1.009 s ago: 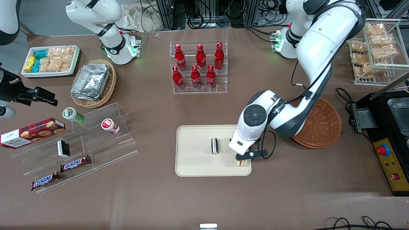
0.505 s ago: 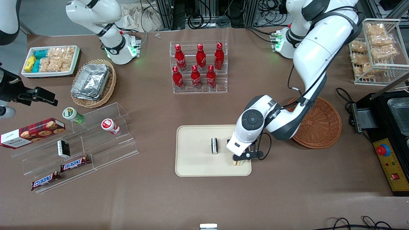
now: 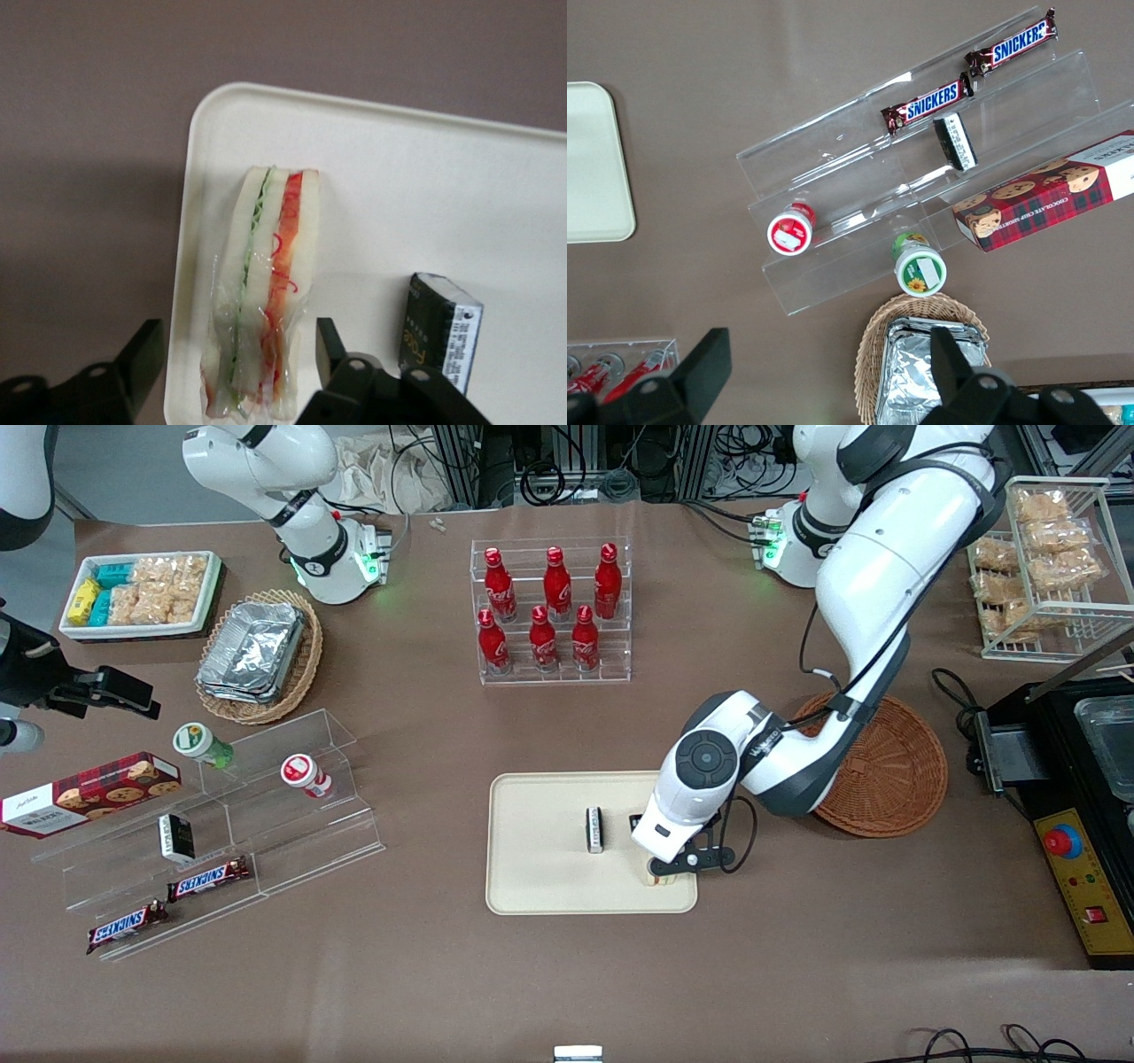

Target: Place sandwich from basket to tray

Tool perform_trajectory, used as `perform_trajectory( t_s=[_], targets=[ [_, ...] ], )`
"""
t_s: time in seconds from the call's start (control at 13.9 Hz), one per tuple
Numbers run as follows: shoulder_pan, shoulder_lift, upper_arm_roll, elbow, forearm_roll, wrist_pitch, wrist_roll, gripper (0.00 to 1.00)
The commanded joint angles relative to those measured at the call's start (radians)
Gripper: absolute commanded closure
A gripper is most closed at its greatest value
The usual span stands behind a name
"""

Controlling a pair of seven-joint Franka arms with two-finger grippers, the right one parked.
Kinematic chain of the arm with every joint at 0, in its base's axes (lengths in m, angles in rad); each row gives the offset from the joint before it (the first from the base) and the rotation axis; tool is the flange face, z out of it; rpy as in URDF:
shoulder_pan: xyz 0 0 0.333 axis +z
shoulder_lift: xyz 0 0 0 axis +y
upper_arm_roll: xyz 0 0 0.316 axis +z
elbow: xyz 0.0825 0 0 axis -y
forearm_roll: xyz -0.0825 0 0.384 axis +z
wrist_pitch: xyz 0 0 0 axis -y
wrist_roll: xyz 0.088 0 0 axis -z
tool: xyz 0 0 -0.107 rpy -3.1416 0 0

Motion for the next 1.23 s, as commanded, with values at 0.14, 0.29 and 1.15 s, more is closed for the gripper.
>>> perform_trajectory(
  t_s=[0.14,0.29,1.15],
  targets=[
    [0.034,-0.173,0.0,0.001,-0.043,-0.103,-0.014,0.0],
    [0.1,-0.232,-0.009,0.0,-0.098,-0.142,0.033,0.0],
    [0.546,-0.823,-0.001,-0.324,-0.5,-0.428,0.683,0.0]
  ],
)
